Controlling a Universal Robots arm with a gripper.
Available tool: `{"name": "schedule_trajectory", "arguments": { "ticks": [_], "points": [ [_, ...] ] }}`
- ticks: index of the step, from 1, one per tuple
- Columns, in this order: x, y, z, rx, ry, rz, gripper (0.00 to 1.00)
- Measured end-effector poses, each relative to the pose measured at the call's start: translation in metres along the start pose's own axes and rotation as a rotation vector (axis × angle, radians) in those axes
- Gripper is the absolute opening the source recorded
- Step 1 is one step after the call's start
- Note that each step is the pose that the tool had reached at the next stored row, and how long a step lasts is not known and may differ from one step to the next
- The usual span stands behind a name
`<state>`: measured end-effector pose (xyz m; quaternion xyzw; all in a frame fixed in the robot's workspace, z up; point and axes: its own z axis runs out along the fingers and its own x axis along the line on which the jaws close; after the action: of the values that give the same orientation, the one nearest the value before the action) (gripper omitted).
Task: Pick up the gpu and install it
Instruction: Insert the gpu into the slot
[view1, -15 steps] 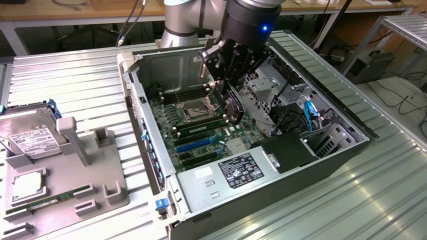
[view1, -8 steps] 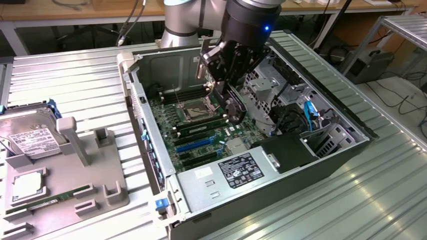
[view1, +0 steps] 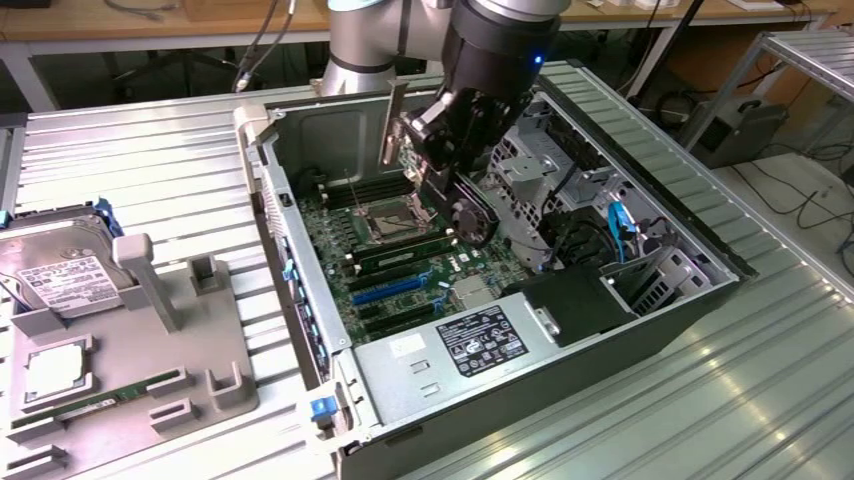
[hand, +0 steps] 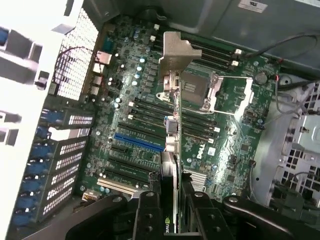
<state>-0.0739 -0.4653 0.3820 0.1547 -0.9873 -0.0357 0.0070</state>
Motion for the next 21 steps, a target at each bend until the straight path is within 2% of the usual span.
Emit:
{"name": "schedule_trajectory", "arguments": {
  "ticks": [2,4,7,16,18,19,21],
  "points": [
    [0.0,-0.0001,0.0014,0.0001,0.0026,-0.037,0.26],
    [0.0,-0.0003,0.004,0.0007,0.0073,-0.103,0.26],
    [0.0,-0.0005,0.0067,0.0015,0.0123,-0.174,0.26],
    [0.0,-0.0009,0.0128,0.0047,0.0217,-0.36,0.26],
    [0.0,-0.0011,0.0146,0.0056,0.0246,-0.417,0.26],
    [0.0,-0.0012,0.0161,0.0062,0.0278,-0.47,0.26],
    [0.0,-0.0013,0.0173,0.0063,0.0308,-0.515,0.26]
  ]
}}
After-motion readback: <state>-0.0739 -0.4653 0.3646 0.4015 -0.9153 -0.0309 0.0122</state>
